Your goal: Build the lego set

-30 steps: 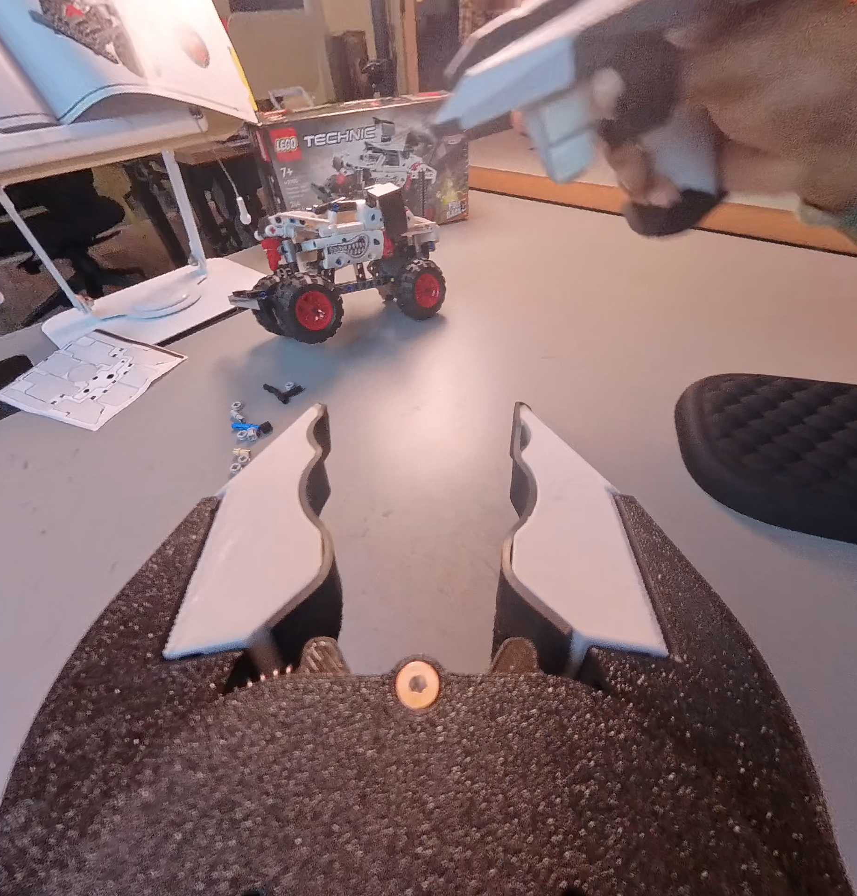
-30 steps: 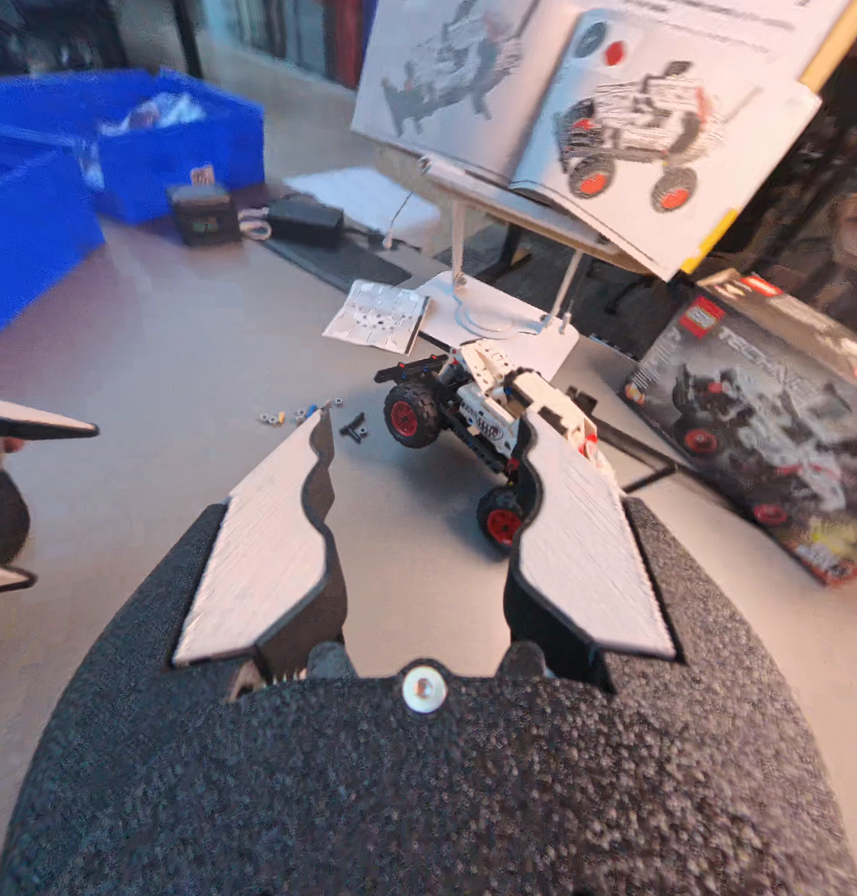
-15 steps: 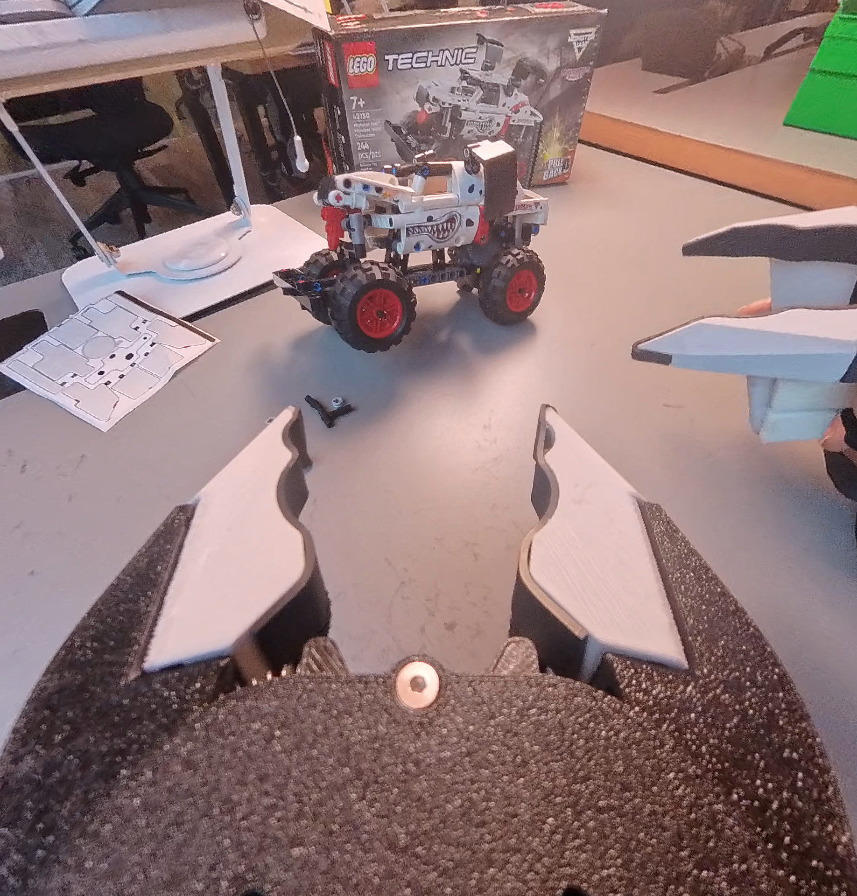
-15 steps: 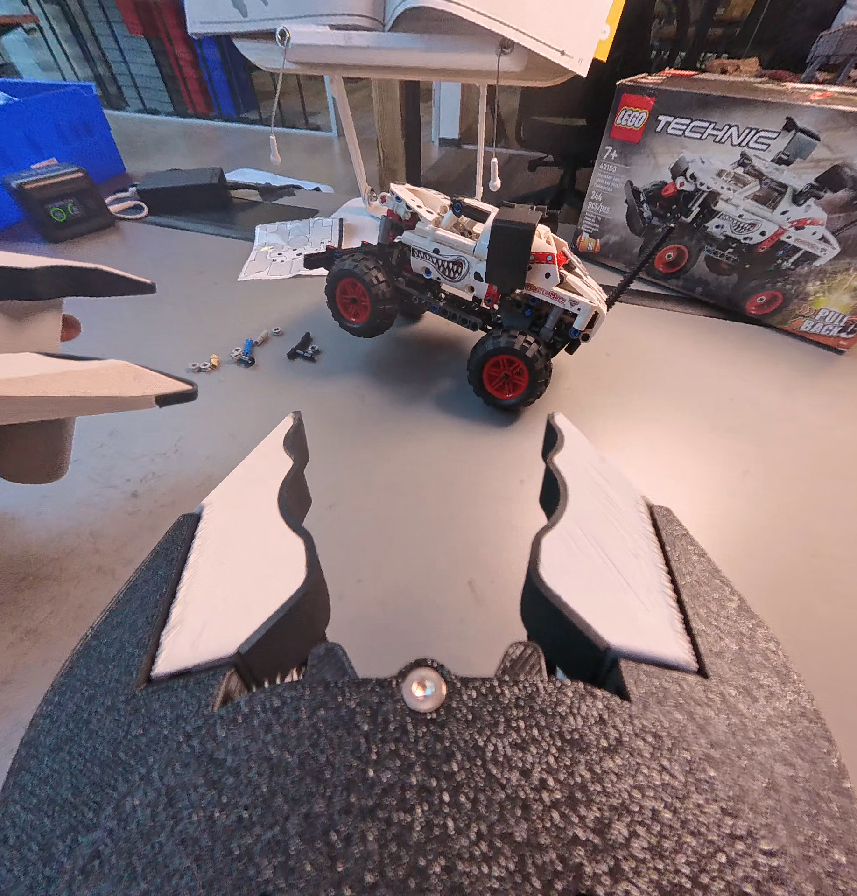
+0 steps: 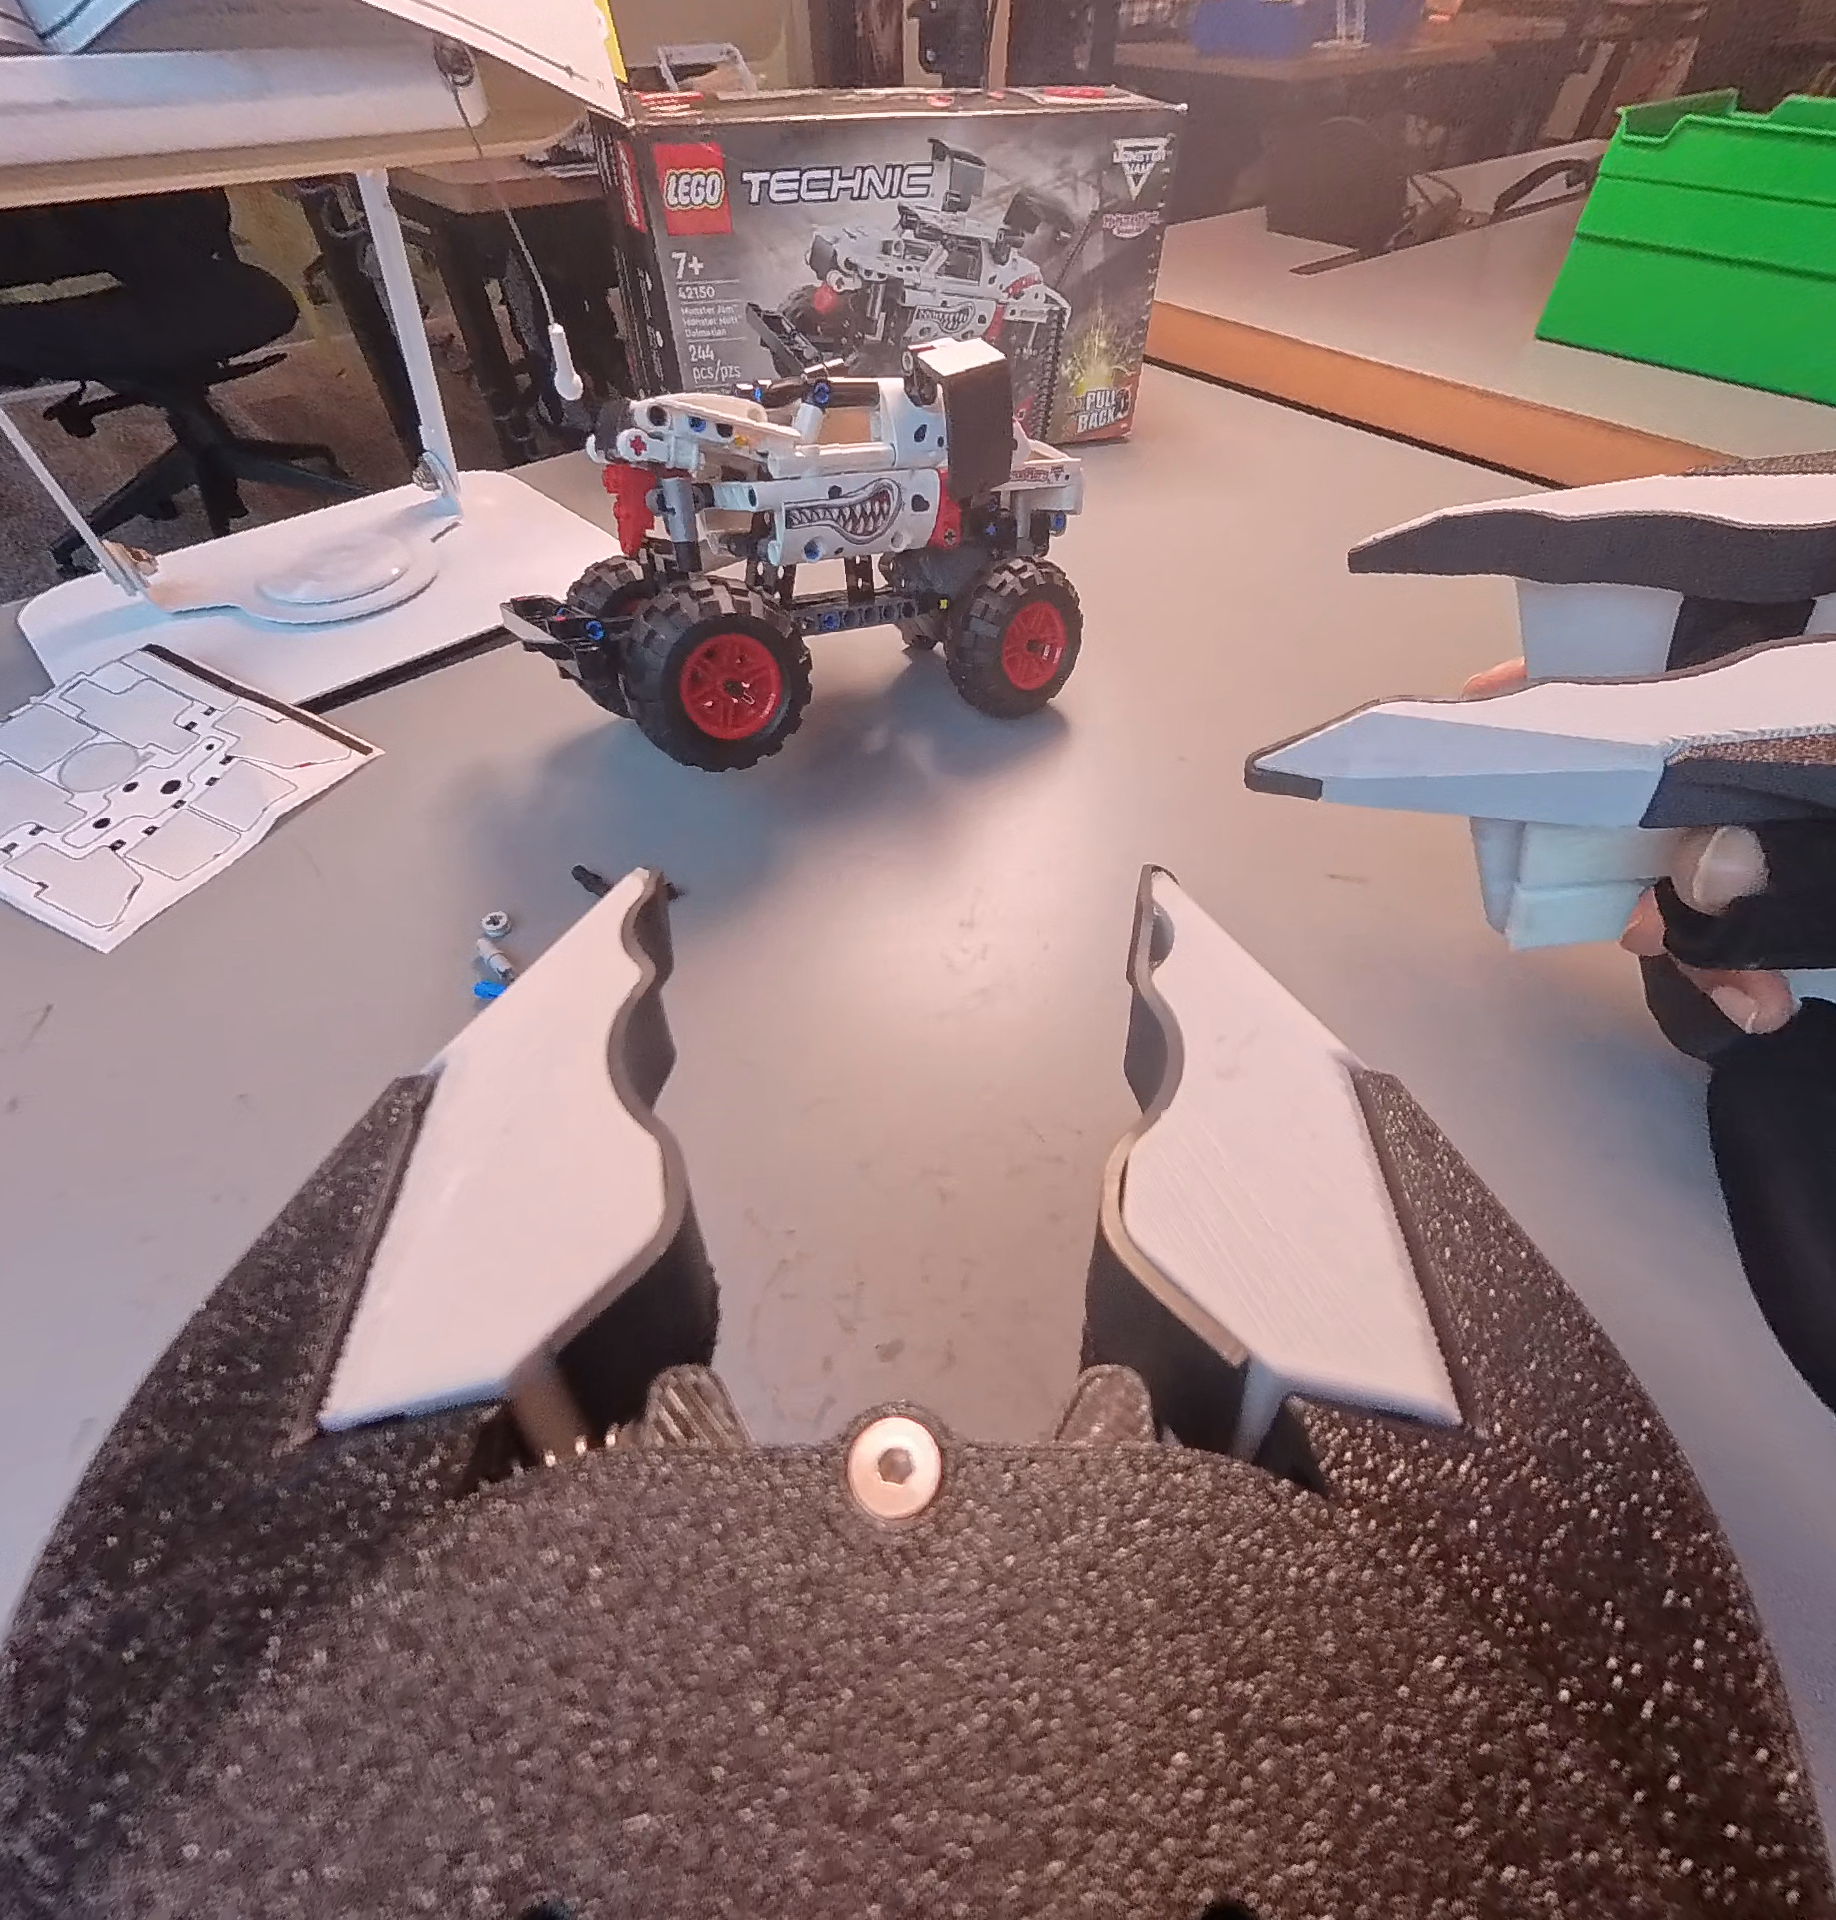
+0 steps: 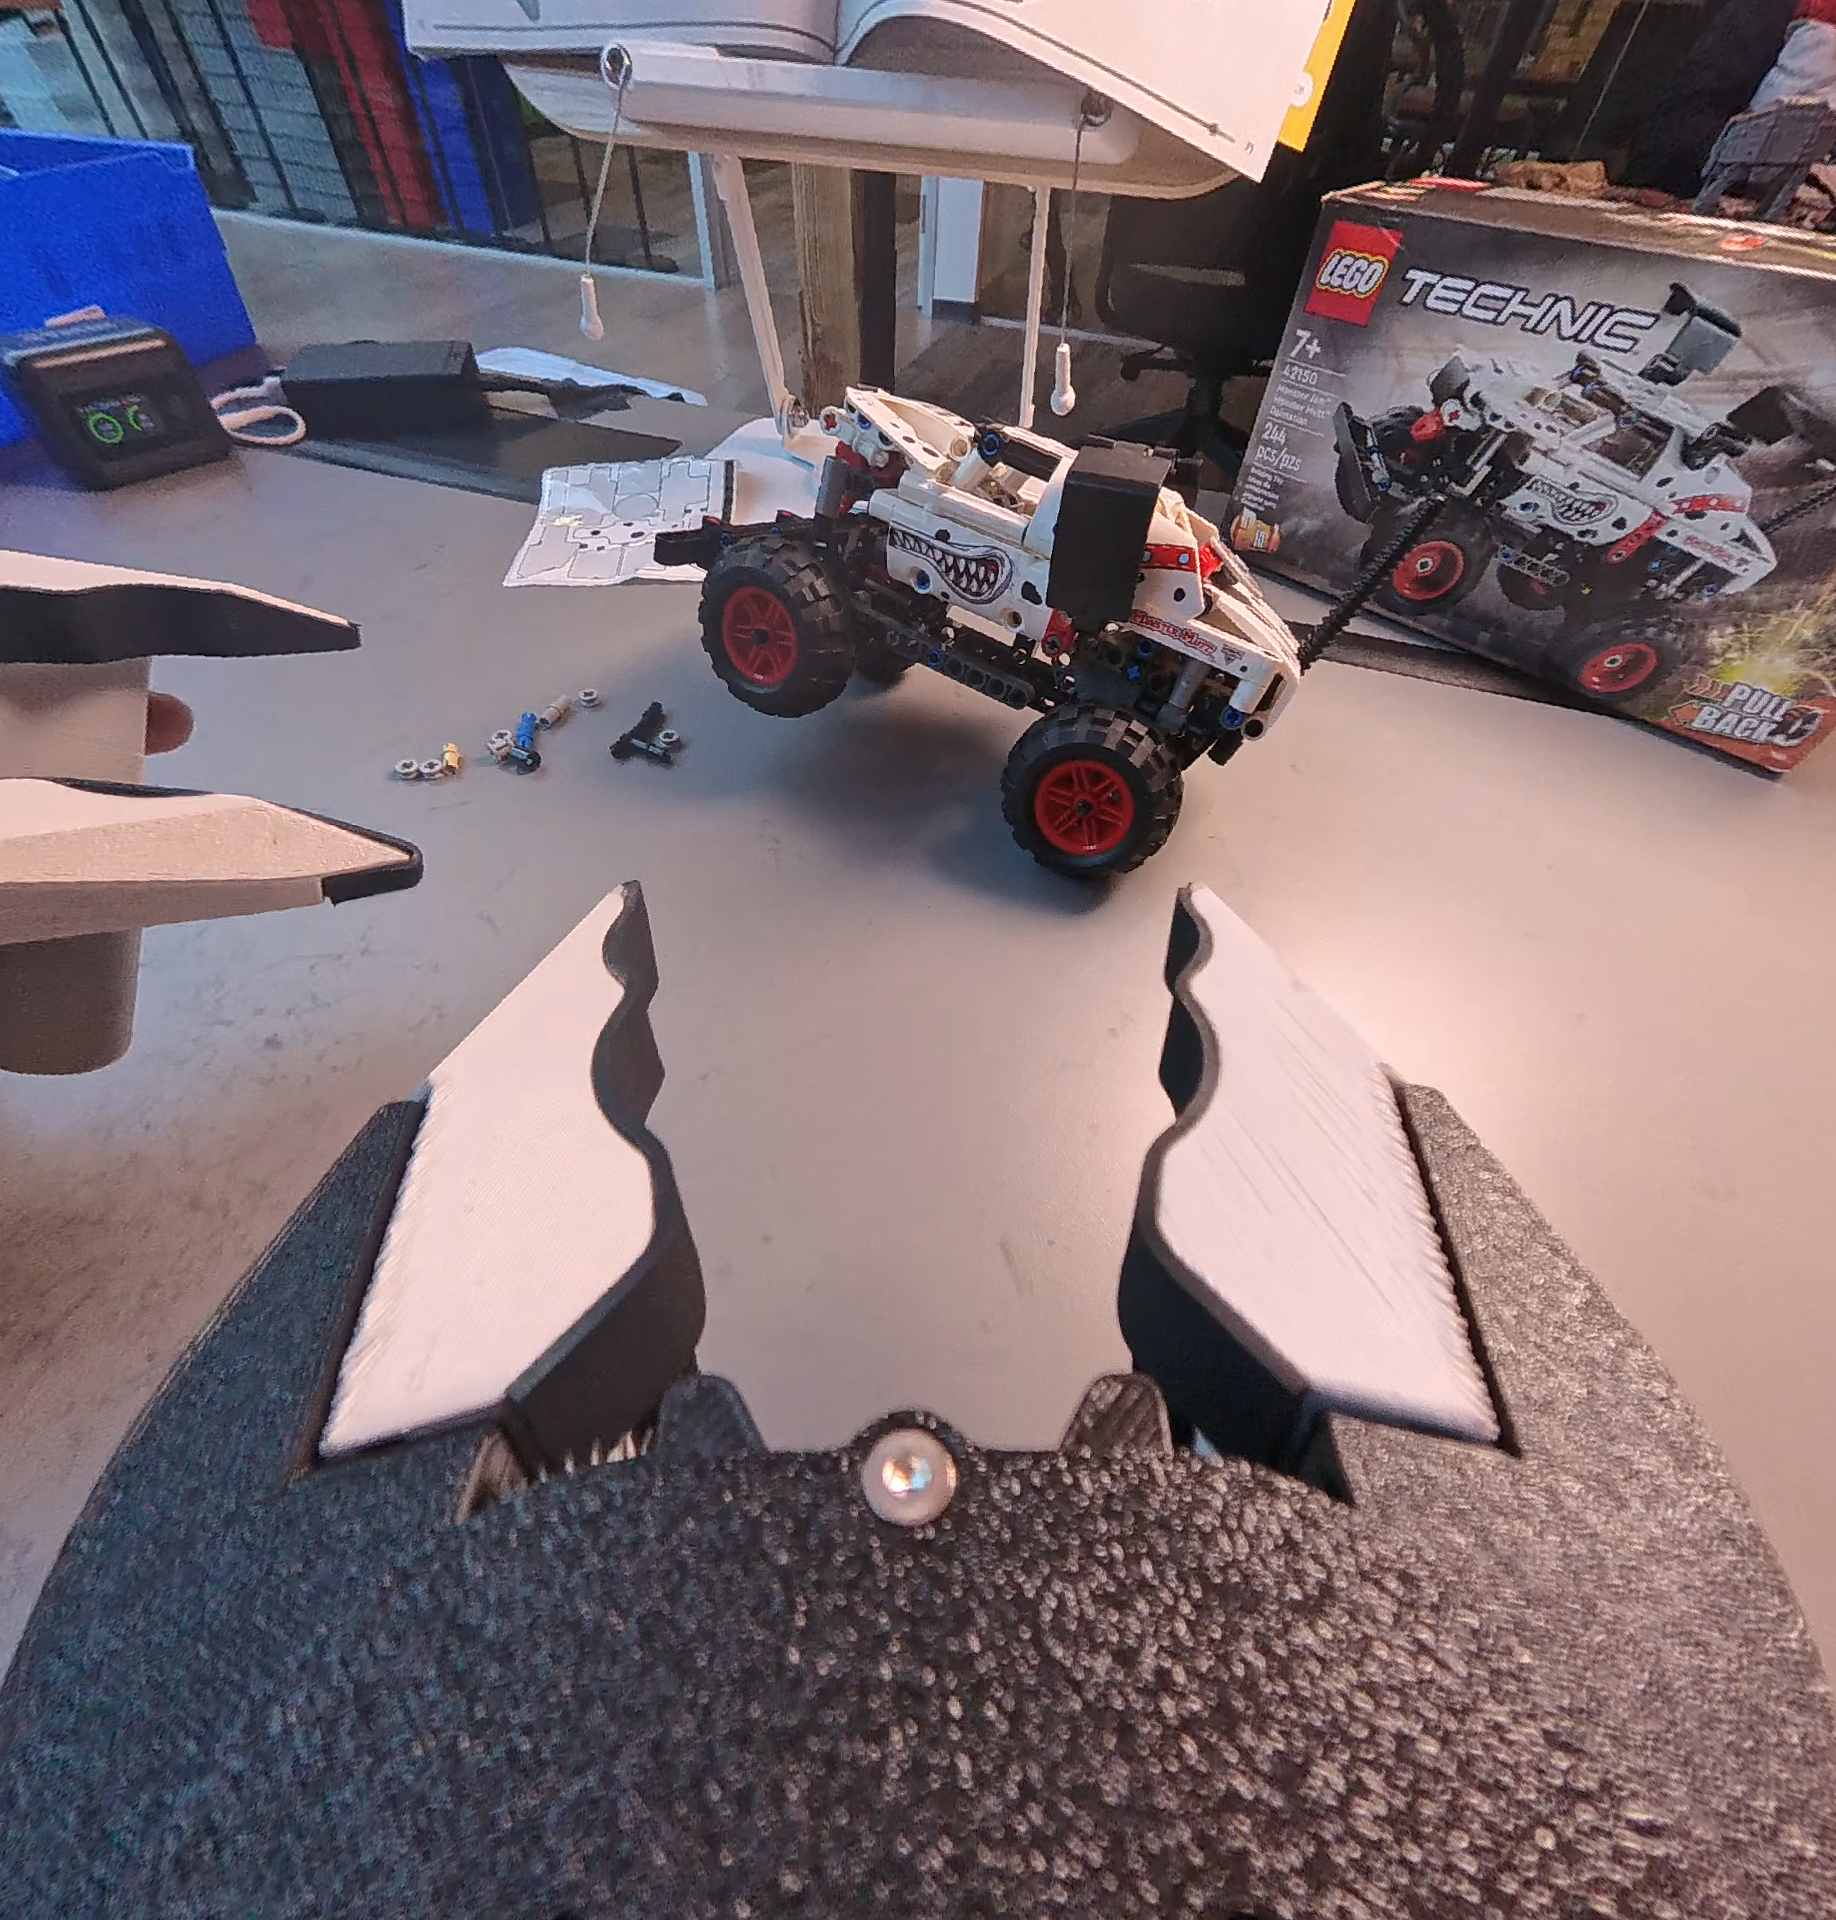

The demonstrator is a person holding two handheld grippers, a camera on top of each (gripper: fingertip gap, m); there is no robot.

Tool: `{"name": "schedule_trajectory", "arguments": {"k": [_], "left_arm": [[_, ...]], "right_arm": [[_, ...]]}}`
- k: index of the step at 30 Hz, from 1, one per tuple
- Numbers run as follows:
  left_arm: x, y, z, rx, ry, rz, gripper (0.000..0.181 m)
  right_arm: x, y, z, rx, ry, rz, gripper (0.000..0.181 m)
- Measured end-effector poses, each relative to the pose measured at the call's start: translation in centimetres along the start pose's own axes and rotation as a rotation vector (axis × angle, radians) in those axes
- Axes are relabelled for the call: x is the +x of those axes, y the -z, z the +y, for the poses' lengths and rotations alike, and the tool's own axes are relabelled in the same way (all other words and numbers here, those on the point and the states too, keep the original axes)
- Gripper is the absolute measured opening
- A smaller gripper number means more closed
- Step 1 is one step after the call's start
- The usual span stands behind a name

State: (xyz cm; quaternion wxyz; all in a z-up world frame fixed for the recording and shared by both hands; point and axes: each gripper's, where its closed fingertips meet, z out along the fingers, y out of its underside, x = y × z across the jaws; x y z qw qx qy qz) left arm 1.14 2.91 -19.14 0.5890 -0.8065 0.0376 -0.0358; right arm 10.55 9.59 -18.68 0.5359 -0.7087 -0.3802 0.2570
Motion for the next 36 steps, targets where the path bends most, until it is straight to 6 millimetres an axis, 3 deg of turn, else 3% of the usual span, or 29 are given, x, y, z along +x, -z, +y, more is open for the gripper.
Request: {"name": "schedule_trajectory", "arguments": {"k": [36], "left_arm": [[-1.3,0.0,0.3,-0.044,-0.145,-0.137,0.084]], "right_arm": [[-0.7,-0.1,0.1,0.000,0.042,-0.011,0.096]]}}
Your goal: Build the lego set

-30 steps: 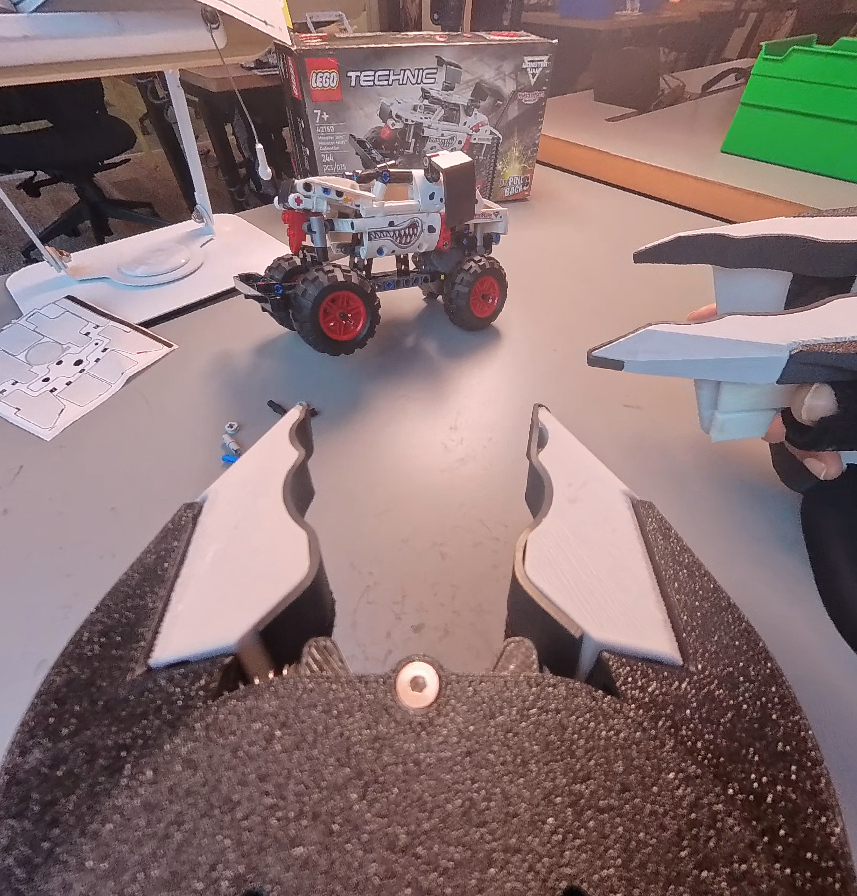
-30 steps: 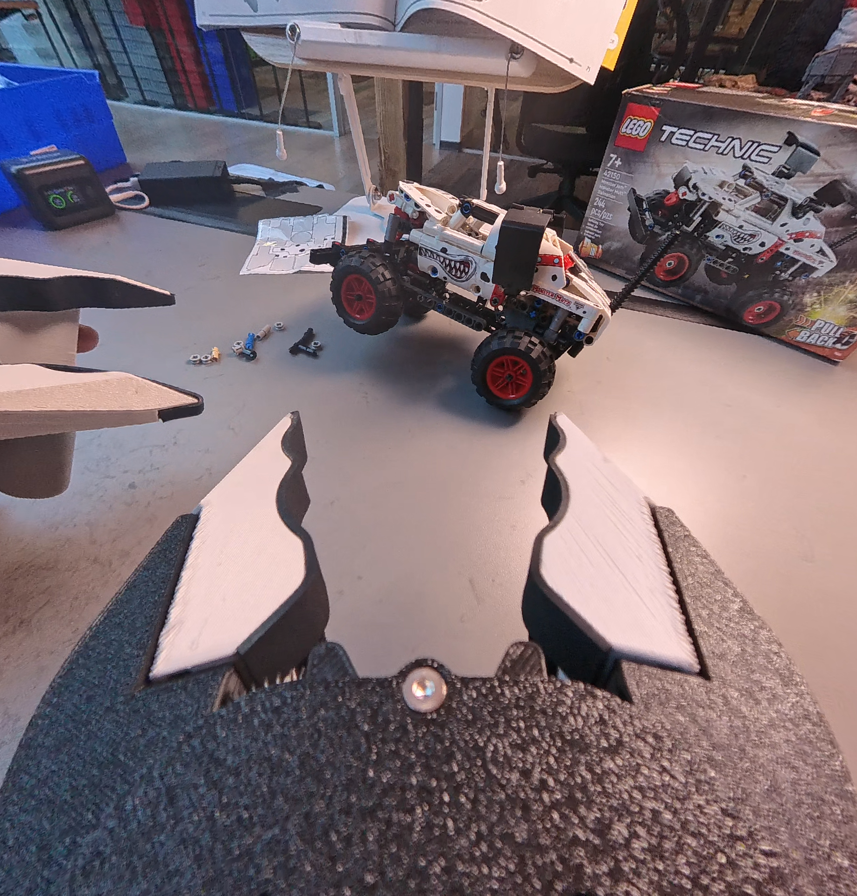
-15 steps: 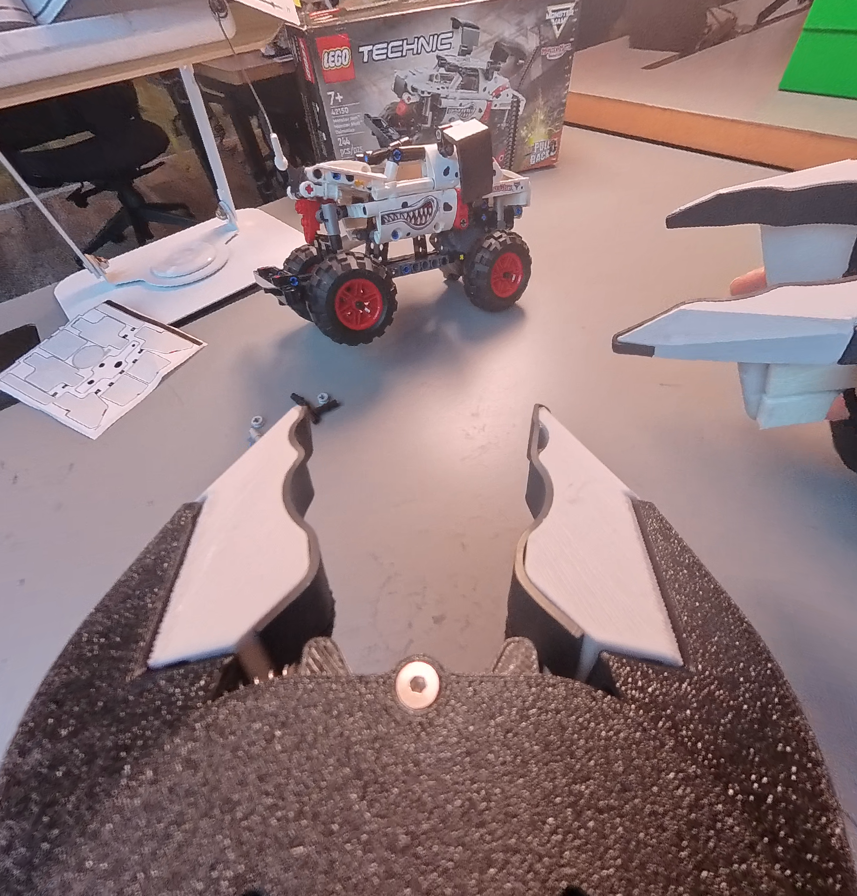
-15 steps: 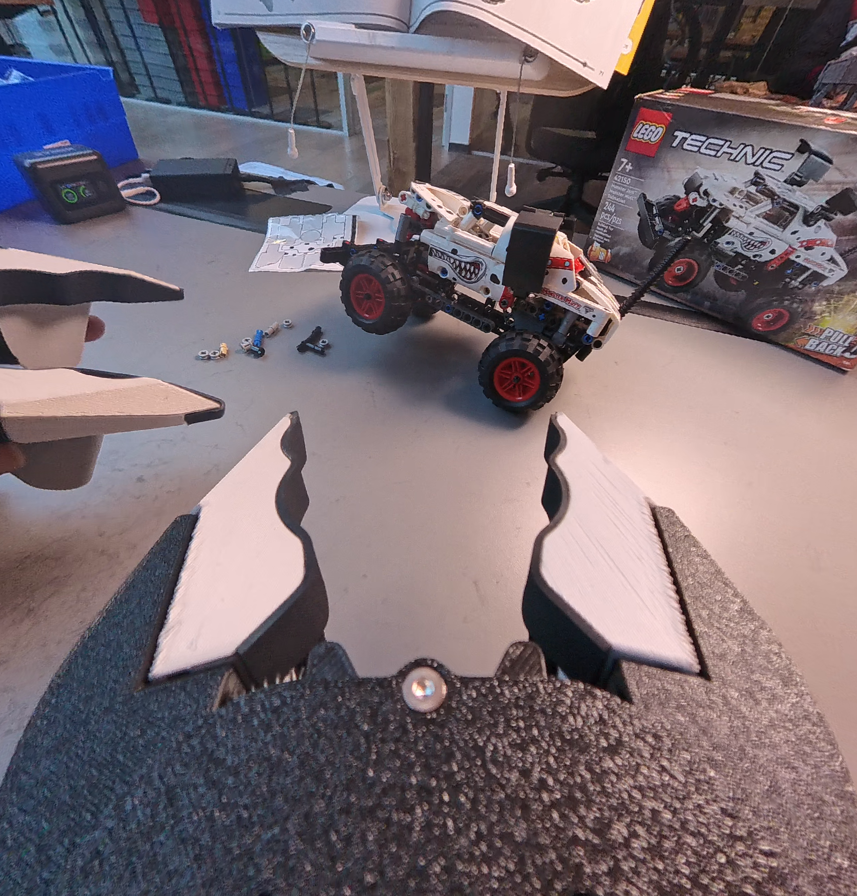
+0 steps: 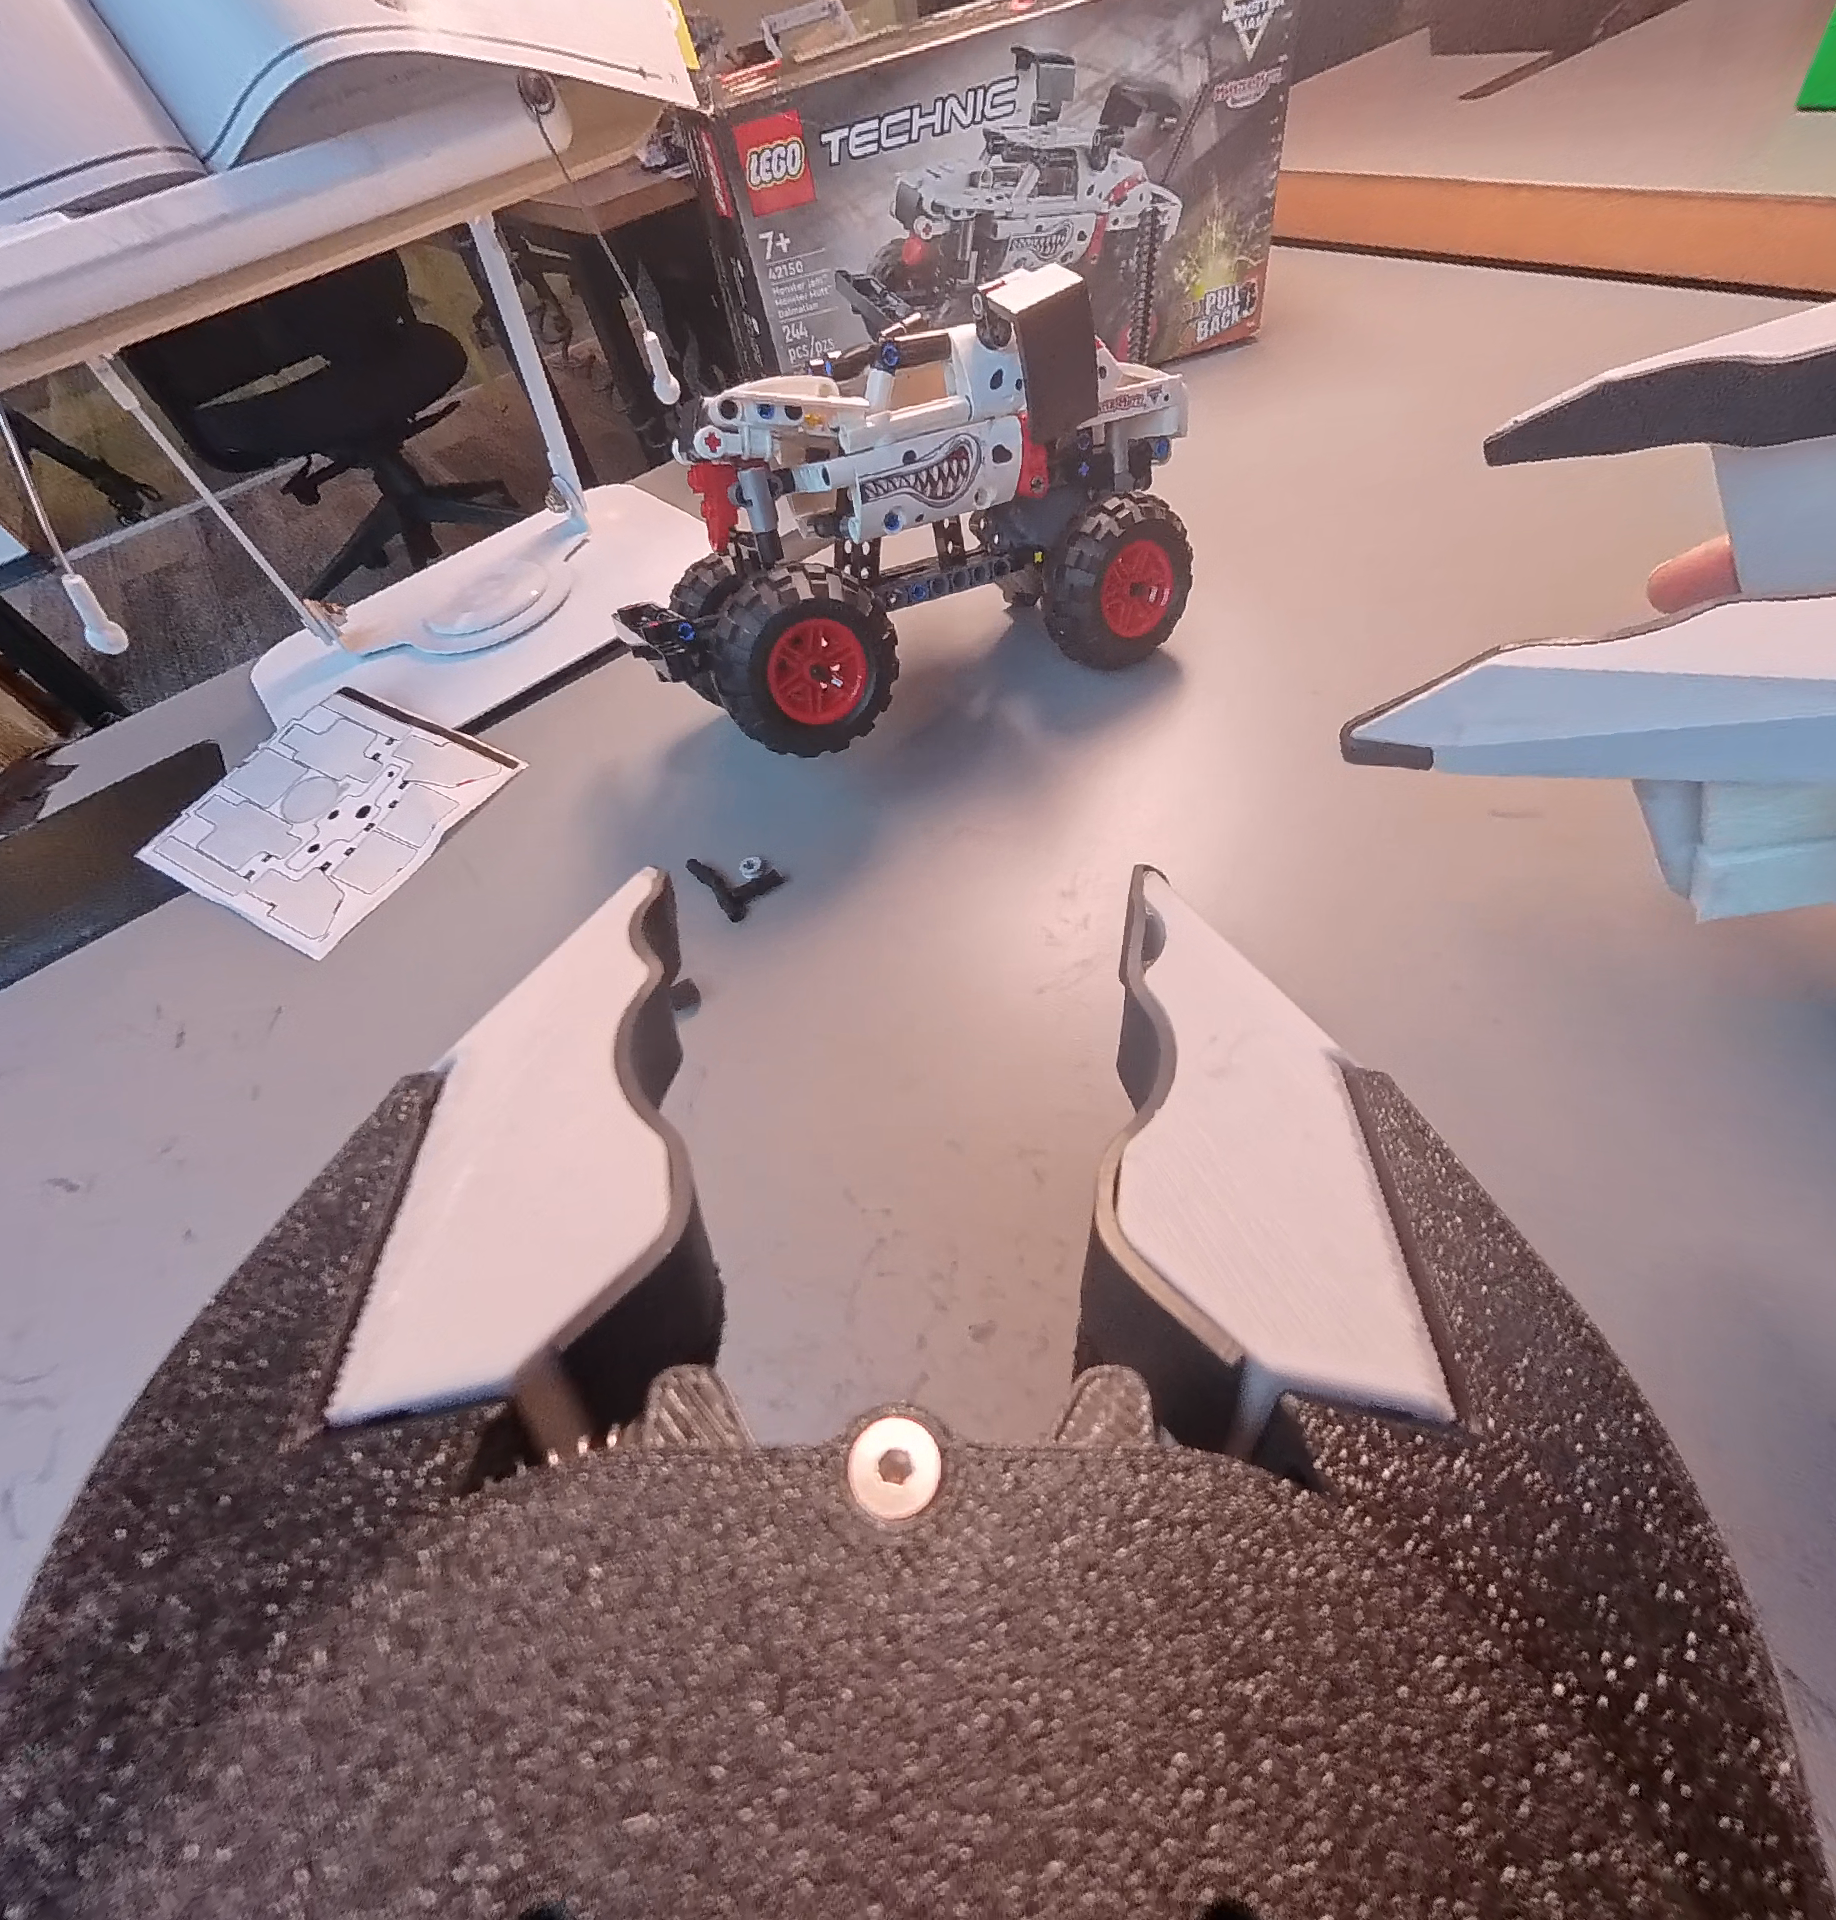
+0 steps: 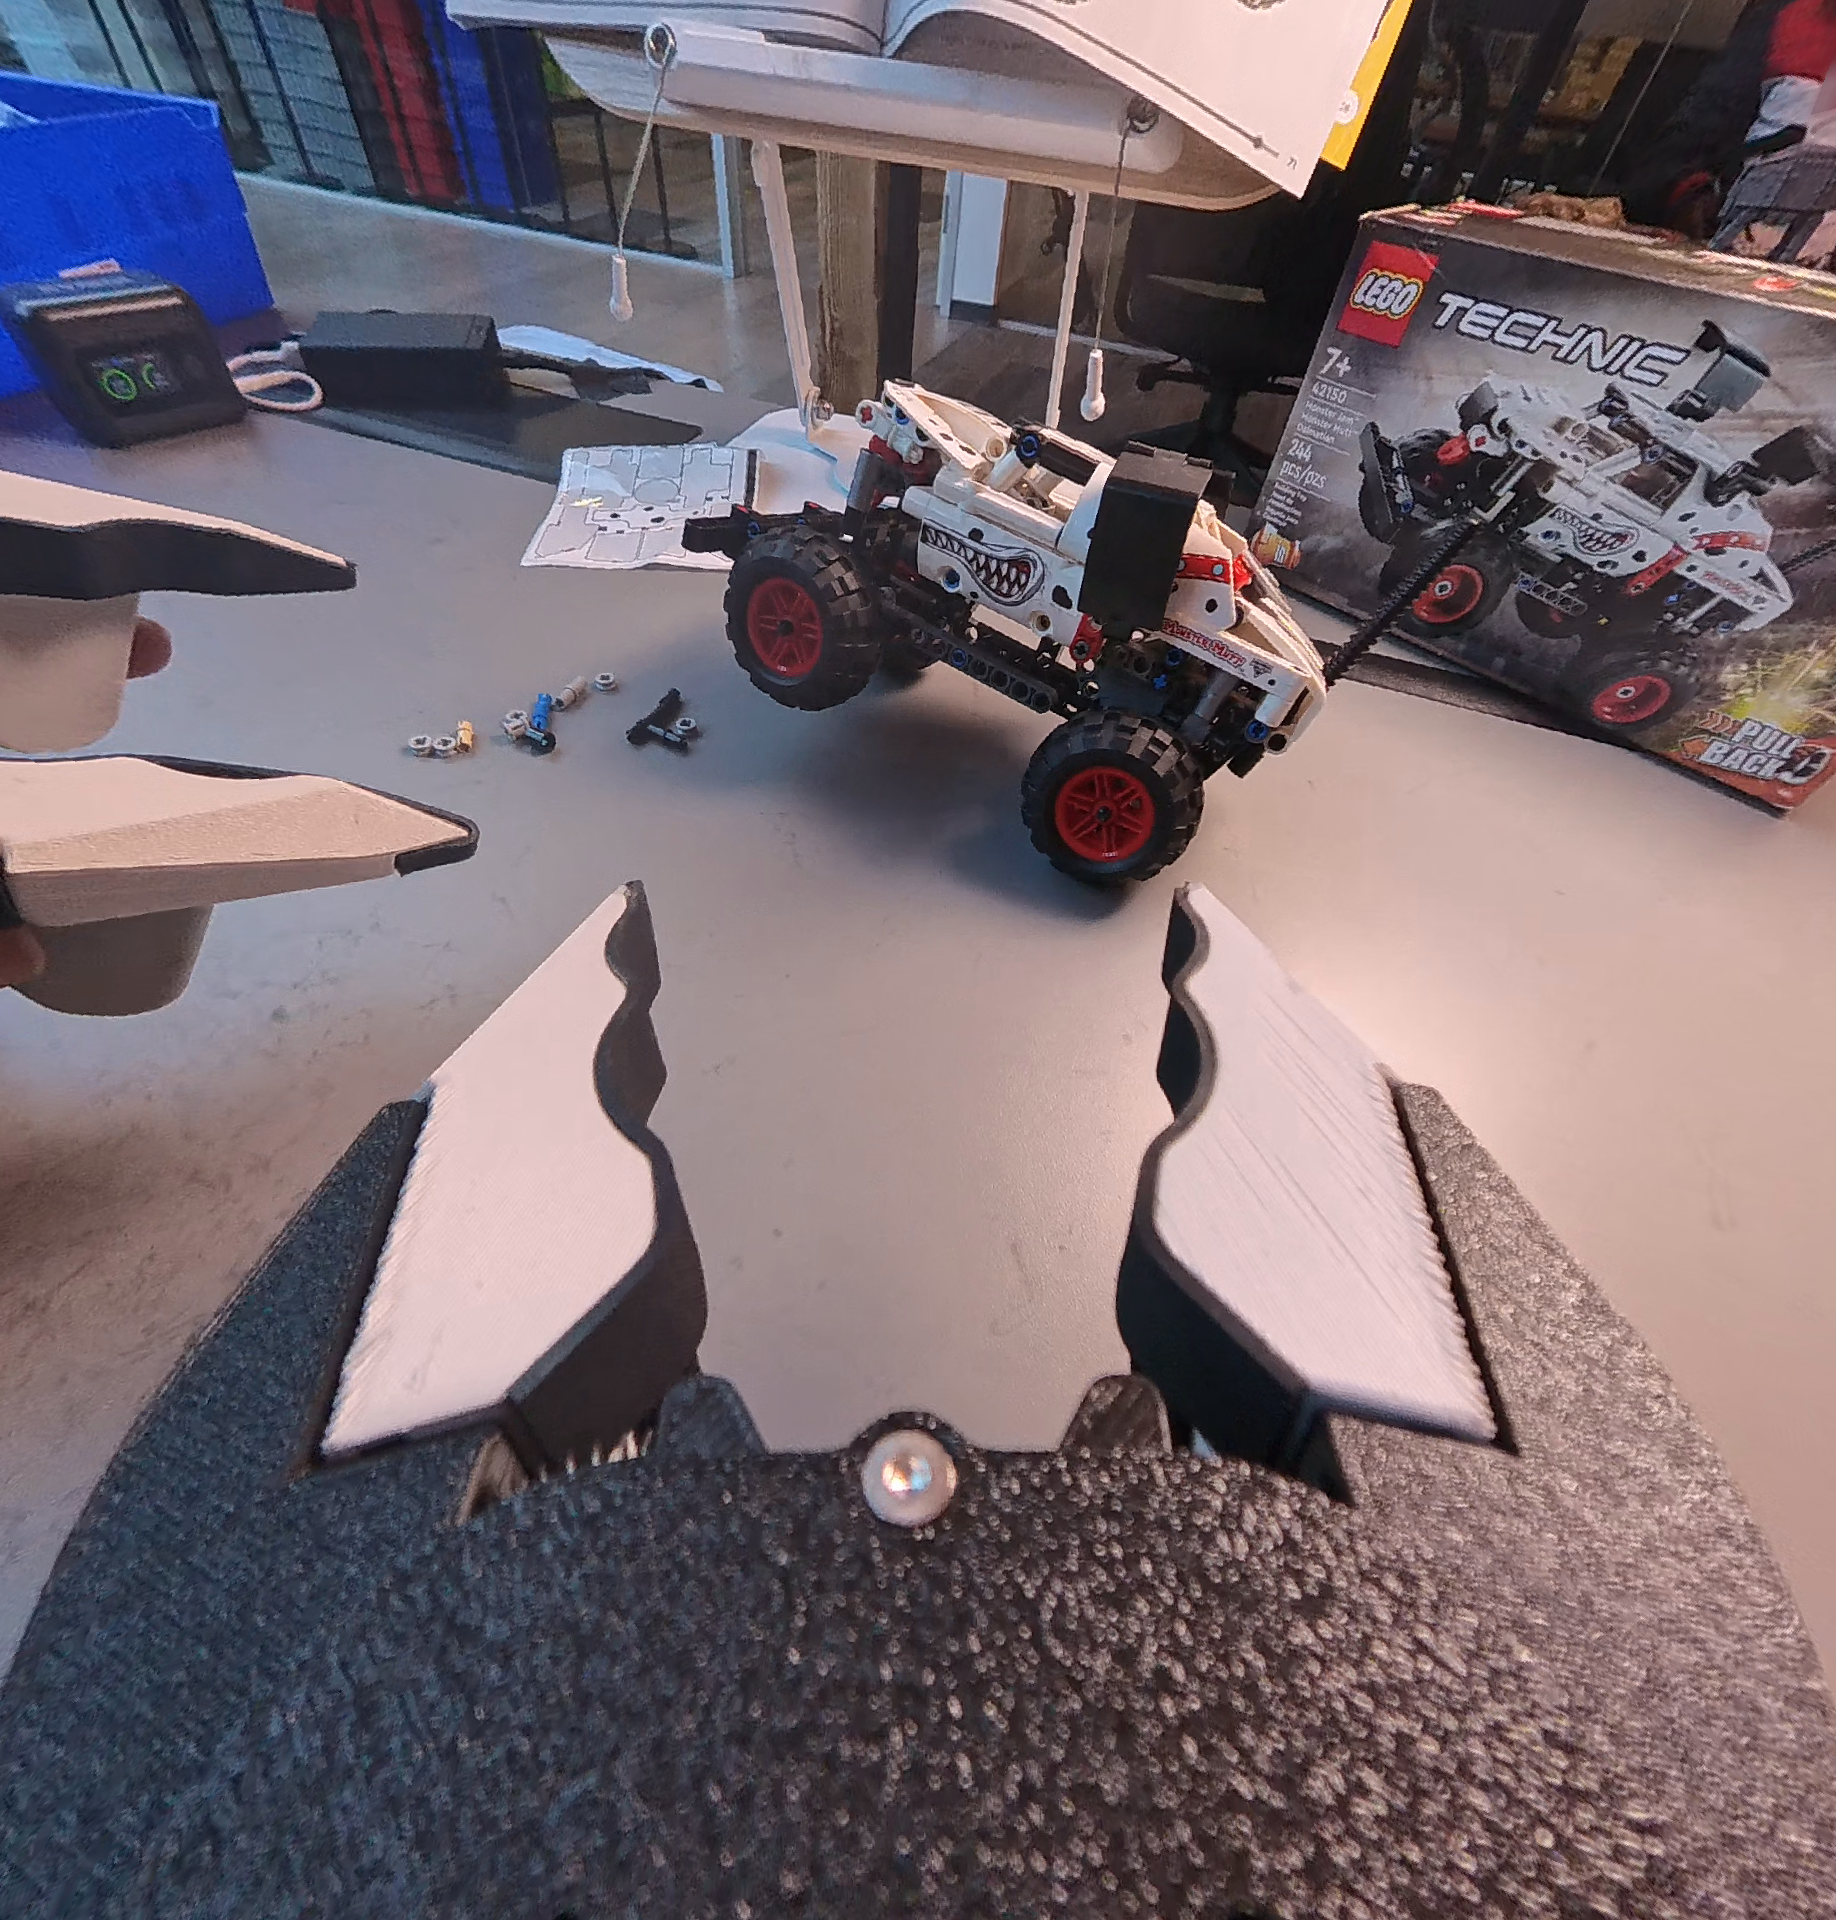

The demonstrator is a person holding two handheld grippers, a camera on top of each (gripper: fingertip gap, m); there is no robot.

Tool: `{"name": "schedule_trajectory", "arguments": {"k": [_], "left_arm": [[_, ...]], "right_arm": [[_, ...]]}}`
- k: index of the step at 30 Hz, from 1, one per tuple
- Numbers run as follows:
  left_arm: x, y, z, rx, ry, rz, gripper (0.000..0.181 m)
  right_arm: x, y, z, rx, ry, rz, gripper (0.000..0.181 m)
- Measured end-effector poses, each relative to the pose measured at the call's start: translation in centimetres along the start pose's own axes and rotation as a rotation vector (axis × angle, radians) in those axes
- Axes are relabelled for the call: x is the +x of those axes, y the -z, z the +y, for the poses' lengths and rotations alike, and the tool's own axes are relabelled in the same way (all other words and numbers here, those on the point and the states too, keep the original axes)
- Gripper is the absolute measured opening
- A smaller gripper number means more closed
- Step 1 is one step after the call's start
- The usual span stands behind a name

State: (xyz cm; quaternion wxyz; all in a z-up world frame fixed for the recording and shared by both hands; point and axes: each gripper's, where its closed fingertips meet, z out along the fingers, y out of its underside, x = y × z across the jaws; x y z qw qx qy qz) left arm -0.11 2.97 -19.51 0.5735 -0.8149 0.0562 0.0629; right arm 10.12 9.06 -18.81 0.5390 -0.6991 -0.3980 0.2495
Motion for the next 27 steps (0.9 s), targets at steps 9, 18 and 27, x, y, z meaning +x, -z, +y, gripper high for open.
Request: {"name": "schedule_trajectory", "arguments": {"k": [9,18,27], "left_arm": [[0.00,0.19,-0.14,0.010,0.000,-0.001,0.084],[-0.25,0.39,-0.20,0.020,0.003,-0.007,0.081],[-0.21,0.46,-0.14,0.019,-0.002,-0.006,0.081]], "right_arm": [[0.00,0.08,-0.10,0.008,-0.004,-0.003,0.095],[0.05,0.24,-0.30,0.021,-0.008,-0.003,0.093],[-0.04,0.33,-0.38,0.028,-0.004,-0.006,0.092]]}}
